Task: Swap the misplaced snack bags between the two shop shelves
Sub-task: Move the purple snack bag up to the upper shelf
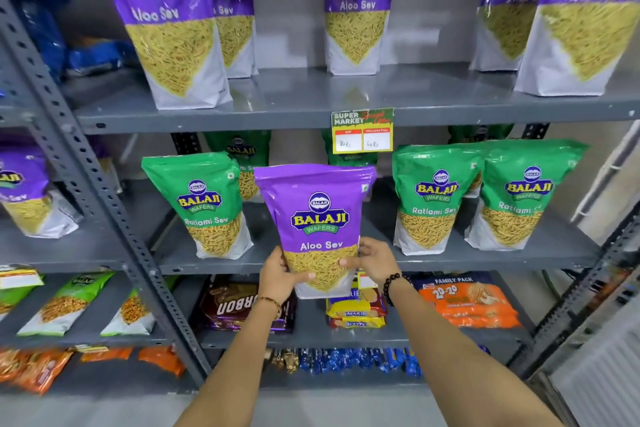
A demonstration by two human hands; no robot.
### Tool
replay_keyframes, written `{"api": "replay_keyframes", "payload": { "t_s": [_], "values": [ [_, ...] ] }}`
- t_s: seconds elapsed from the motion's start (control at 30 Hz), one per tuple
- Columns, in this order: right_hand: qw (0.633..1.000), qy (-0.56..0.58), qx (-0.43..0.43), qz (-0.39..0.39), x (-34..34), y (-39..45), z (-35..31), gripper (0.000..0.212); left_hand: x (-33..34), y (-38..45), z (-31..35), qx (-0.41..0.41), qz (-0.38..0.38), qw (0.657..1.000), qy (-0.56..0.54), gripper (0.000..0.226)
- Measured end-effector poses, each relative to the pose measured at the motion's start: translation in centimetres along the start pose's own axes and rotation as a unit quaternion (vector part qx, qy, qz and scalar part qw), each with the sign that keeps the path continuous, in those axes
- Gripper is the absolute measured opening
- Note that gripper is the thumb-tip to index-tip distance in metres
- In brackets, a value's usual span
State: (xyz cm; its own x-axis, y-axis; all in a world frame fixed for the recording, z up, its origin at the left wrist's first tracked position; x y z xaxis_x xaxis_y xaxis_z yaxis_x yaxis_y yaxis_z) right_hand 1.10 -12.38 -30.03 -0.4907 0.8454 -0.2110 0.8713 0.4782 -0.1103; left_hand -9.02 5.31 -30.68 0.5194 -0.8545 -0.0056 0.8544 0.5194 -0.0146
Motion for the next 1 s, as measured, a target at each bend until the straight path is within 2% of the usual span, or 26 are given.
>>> {"api": "replay_keyframes", "payload": {
  "t_s": [0.3, 0.57, 0.8, 0.87, 1.0],
  "values": [
    [0.99, 0.034, -0.139, -0.016, 1.4, -1.0, -13.3, 0.033, -5.3, -0.4, 12.7, 0.119, 0.023, 0.993, 0.003, 0.045],
    [0.964, 0.106, -0.243, 0.019, 0.1, -2.1, -26.0, 0.031, -7.1, 0.5, 24.9, 0.231, 0.032, 0.972, -0.026, 0.029],
    [0.944, 0.132, -0.288, 0.092, -5.5, -2.1, -33.9, 0.042, -3.6, 2.0, 34.8, 0.314, -0.001, 0.949, -0.021, 0.021],
    [0.941, 0.137, -0.287, 0.118, -7.3, -1.5, -34.7, 0.043, -1.7, 3.2, 36.0, 0.311, -0.01, 0.95, -0.017, 0.027],
    [0.93, 0.16, -0.286, 0.164, -10.3, -0.8, -34.2, 0.034, 2.6, 6.2, 35.8, 0.286, -0.037, 0.958, 0.002, 0.02]
  ]
}}
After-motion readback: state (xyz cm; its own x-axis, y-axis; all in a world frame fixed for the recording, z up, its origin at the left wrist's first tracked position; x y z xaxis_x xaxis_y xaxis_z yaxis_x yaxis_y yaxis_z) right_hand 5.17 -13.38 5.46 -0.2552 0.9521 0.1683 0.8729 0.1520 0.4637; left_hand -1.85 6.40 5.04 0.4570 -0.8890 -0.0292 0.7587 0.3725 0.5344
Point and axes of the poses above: each hand's wrist, its own y-axis towards the middle knuckle, its own x-axis out of the palm, z = x × y, the point moved 10 cm from there along y, towards the middle knuckle, and after that the axes turned 9 degrees about -y, right-handed, at the moved point
